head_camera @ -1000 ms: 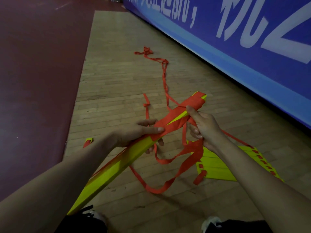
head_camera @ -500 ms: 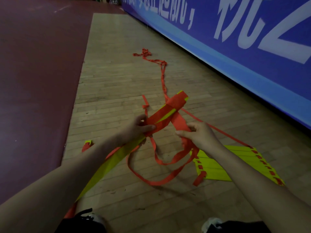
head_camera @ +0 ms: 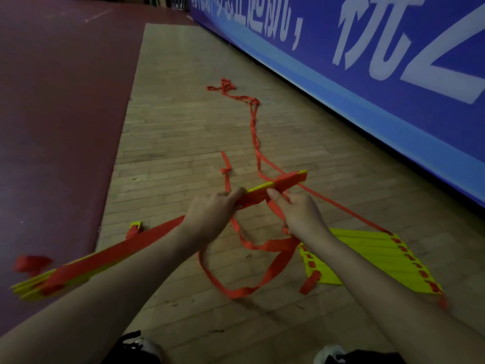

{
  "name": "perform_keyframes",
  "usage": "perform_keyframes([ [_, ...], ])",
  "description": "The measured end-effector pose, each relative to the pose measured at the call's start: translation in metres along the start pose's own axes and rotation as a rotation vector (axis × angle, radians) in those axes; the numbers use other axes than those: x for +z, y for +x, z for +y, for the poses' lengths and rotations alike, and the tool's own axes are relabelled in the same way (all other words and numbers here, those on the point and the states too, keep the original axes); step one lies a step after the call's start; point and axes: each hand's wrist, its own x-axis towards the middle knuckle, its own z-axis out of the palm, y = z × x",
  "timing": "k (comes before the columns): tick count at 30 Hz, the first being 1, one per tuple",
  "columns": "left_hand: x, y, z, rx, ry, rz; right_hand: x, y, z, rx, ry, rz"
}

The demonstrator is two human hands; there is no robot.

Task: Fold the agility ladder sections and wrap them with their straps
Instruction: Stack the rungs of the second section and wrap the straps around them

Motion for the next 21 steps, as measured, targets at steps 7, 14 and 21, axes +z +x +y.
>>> perform_keyframes([
  [7, 0.006, -0.003, 0.014, 0.061, 0.067, 0.068, -0.006, 0.001, -0.009, 0.343, 0.451, 0.099],
  [14, 0.008, 0.000, 0.021, 0.040, -0.076, 0.093, -0.007, -0.006, -0.012, 0.432, 0.583, 0.130],
  [21, 0.024, 0.002, 0.013, 0.226, -0.009, 0.293, -0.014, -0.004, -0.008, 0.429, 0.484, 0.219],
])
